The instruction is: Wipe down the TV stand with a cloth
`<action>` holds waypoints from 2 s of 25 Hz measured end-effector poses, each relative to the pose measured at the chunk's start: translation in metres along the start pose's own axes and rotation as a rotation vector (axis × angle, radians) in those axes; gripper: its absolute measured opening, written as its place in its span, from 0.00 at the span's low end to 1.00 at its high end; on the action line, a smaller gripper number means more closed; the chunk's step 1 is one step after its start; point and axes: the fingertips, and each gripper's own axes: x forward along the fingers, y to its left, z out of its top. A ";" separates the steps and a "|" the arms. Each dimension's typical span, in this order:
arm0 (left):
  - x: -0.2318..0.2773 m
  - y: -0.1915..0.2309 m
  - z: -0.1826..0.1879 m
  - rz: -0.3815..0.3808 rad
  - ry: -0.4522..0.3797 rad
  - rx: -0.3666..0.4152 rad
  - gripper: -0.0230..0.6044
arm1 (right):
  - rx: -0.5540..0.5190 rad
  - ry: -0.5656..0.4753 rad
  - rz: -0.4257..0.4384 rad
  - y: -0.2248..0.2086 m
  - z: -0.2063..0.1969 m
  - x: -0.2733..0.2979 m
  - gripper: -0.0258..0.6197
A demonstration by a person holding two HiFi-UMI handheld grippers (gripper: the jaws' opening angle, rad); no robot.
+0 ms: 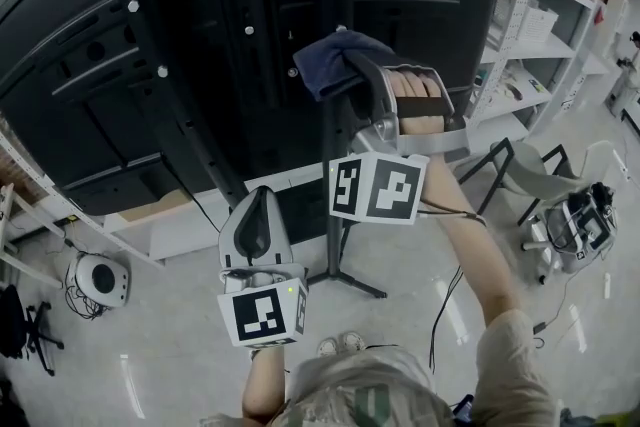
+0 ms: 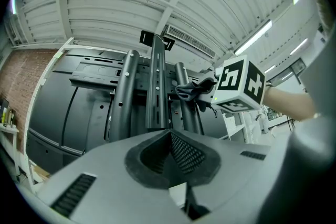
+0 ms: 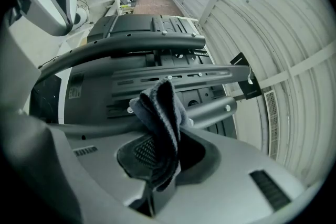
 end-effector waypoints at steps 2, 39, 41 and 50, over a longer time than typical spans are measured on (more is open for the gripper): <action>0.000 -0.001 -0.001 -0.002 0.004 -0.001 0.06 | -0.014 0.004 -0.007 0.005 -0.001 -0.001 0.13; 0.002 -0.010 -0.037 -0.015 0.062 -0.036 0.06 | 0.068 0.048 0.120 0.117 -0.025 -0.028 0.13; 0.003 -0.011 -0.039 -0.021 0.059 -0.039 0.06 | 0.070 0.050 0.130 0.124 -0.026 -0.029 0.13; 0.001 -0.011 -0.063 -0.022 0.108 -0.049 0.06 | 0.077 0.061 0.185 0.161 -0.033 -0.040 0.13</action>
